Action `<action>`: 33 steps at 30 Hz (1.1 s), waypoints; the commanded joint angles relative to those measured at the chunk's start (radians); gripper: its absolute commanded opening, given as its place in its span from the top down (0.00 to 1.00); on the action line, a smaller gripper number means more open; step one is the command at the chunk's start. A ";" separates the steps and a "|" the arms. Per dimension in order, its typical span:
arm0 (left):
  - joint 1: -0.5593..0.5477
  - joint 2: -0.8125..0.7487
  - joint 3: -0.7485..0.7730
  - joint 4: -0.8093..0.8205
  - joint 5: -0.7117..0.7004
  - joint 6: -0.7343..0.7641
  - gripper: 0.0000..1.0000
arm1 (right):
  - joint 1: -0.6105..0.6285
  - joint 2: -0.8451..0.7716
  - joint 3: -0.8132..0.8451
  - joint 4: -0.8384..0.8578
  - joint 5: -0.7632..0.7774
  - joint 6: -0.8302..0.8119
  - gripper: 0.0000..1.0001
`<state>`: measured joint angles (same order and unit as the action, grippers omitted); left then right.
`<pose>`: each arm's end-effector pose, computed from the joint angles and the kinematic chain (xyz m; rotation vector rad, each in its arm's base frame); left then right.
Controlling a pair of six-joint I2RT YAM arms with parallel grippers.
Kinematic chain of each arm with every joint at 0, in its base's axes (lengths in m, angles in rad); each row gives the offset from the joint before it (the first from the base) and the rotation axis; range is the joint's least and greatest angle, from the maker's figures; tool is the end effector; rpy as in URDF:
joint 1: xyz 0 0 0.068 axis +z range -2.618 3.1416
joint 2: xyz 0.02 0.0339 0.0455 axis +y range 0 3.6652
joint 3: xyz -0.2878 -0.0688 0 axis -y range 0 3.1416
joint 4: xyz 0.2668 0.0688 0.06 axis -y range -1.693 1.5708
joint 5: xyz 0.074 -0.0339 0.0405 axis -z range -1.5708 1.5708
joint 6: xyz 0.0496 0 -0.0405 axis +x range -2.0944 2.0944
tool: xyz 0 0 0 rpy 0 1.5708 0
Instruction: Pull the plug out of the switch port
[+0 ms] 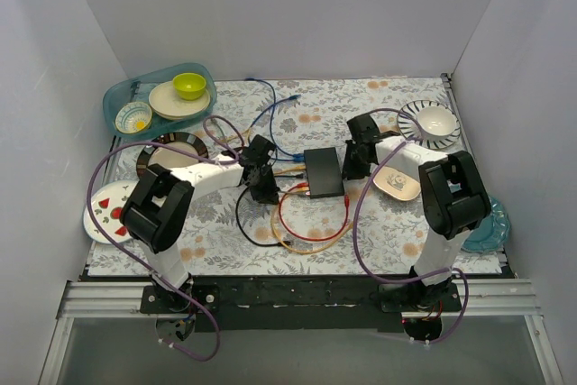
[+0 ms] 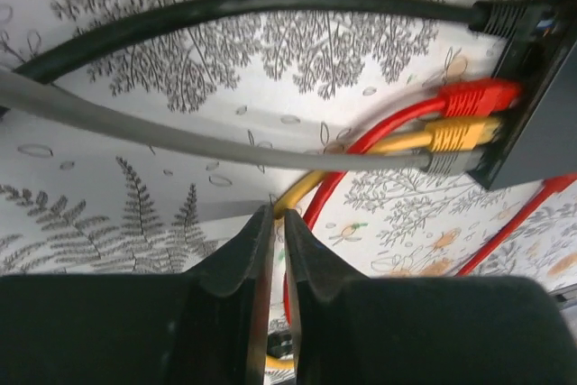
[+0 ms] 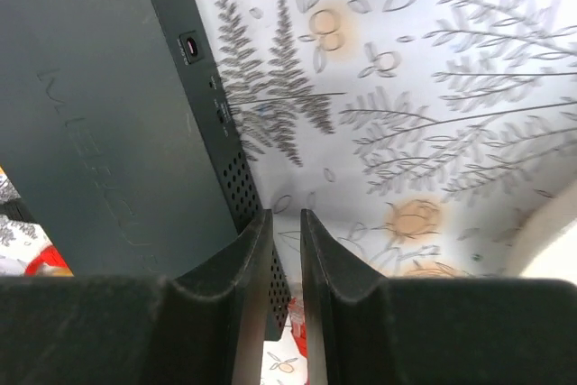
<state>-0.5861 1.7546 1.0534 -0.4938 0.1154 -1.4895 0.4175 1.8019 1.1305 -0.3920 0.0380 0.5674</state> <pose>0.2971 -0.2041 0.1555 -1.2773 2.7082 -0.5782 0.3593 0.1573 0.1667 0.2125 2.6545 0.2818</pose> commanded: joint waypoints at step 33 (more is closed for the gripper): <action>0.092 0.574 0.866 0.172 0.276 0.181 0.71 | 0.084 -0.306 -0.477 0.380 -0.198 0.278 0.99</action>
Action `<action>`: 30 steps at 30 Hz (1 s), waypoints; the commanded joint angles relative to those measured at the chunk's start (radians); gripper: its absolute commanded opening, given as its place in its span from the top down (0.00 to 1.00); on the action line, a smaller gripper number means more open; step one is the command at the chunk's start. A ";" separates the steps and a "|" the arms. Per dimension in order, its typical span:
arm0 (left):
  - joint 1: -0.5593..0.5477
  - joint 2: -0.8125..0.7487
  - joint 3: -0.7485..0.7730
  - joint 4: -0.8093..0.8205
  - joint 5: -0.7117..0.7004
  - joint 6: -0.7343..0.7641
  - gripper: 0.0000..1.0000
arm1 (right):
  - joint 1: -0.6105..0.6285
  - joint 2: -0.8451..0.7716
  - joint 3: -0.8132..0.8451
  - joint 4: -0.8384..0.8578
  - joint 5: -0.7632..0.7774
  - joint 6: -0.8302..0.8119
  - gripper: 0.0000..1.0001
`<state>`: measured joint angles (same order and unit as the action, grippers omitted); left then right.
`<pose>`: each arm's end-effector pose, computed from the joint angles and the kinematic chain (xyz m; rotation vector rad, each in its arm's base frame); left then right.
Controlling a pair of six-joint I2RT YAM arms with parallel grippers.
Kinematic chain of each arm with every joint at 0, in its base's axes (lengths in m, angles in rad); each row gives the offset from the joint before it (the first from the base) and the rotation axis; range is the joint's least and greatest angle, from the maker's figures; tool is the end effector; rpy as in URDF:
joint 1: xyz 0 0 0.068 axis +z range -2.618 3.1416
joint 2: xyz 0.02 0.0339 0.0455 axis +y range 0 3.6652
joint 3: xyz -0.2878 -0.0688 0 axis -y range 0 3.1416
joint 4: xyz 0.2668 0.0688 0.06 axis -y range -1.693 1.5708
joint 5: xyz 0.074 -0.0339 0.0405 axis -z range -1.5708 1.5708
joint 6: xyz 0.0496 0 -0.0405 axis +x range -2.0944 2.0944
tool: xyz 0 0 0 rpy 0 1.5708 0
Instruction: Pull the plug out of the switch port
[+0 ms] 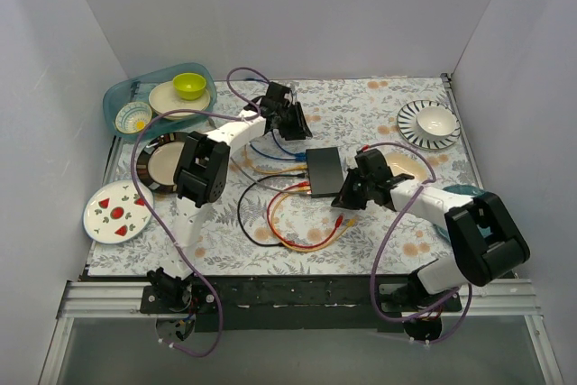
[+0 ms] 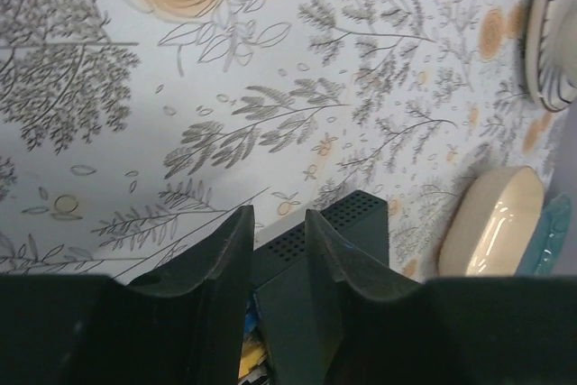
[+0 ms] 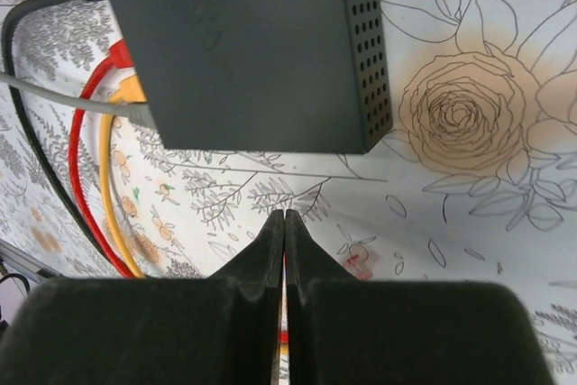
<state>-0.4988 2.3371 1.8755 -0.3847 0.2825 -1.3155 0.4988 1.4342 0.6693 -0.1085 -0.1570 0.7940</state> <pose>0.4902 -0.2828 0.1647 -0.9446 2.5518 -1.0491 0.2543 0.1474 0.1629 0.3066 2.5638 0.7272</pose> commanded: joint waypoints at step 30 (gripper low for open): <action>-0.129 -0.044 -0.197 -0.013 0.170 -0.085 0.83 | -0.223 0.477 0.476 -0.187 0.151 -0.180 0.90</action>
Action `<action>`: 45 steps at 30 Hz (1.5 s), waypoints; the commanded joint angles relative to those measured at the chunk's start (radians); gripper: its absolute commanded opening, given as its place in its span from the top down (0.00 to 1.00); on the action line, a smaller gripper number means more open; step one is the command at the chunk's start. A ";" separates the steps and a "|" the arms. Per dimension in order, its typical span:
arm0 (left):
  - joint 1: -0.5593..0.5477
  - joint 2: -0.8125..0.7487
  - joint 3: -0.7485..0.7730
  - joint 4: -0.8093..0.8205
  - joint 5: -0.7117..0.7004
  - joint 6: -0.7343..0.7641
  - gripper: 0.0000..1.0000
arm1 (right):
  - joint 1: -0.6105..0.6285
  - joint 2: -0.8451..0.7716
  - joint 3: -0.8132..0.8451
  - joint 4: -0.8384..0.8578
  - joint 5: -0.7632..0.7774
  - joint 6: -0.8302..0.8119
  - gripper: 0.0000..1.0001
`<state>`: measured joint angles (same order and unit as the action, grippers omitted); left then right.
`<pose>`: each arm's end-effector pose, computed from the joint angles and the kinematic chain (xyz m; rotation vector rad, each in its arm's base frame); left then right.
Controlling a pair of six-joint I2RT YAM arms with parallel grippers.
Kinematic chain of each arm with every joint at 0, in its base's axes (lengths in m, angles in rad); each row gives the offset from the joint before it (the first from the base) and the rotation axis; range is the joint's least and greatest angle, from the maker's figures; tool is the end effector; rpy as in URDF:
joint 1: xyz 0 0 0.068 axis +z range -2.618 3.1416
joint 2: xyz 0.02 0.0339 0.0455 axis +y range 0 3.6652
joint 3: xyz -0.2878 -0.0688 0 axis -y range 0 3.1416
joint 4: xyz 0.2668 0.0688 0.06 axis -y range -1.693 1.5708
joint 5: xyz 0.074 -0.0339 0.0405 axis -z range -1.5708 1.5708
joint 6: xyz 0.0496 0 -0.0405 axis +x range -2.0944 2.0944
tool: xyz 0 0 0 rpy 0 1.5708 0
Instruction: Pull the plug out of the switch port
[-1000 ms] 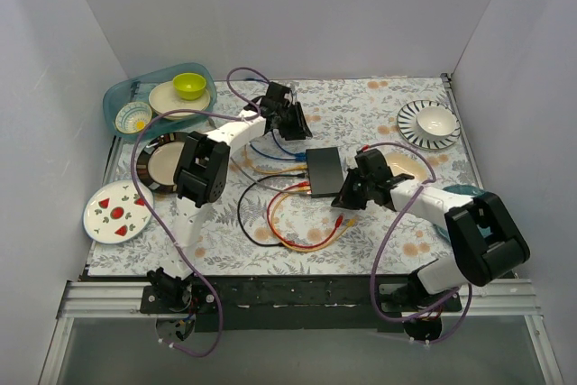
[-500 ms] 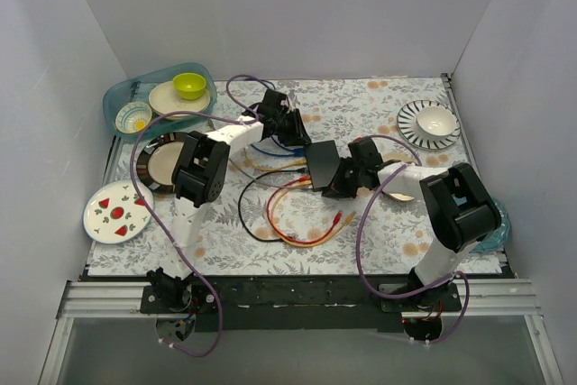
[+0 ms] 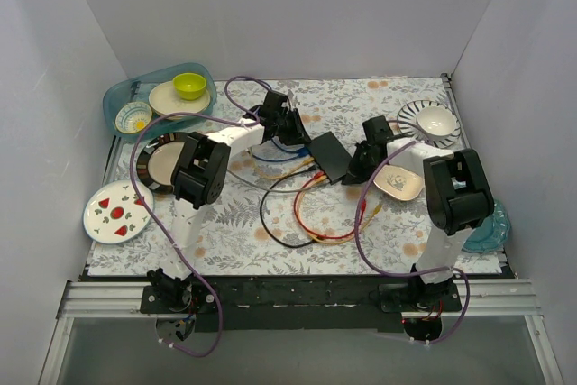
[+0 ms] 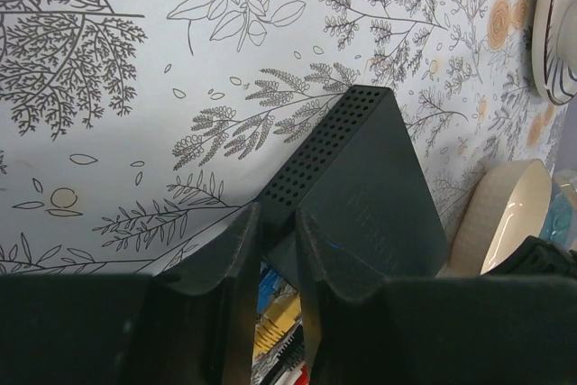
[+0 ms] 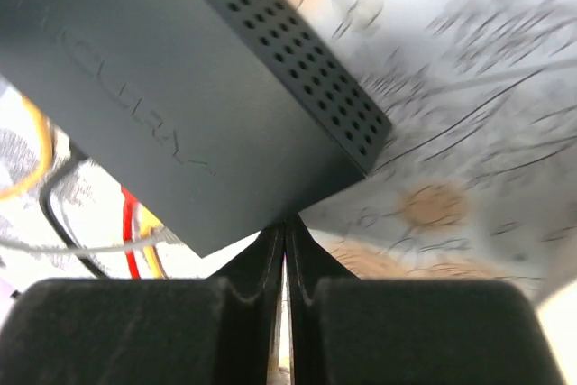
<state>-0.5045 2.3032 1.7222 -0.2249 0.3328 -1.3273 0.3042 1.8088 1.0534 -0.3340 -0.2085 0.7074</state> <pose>0.4755 -0.2811 0.1440 -0.9129 2.5486 -1.1380 0.3594 0.1236 0.1454 0.4836 2.7203 0.5813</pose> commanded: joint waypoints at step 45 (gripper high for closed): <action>-0.148 -0.510 -0.323 -0.258 -0.372 -0.240 0.77 | 0.076 0.178 0.292 -0.079 0.165 -0.206 0.70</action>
<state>-0.6777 1.9114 1.3113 -0.4728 0.0872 -1.5925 0.3752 2.0178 1.3876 -0.3458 -0.0605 0.4911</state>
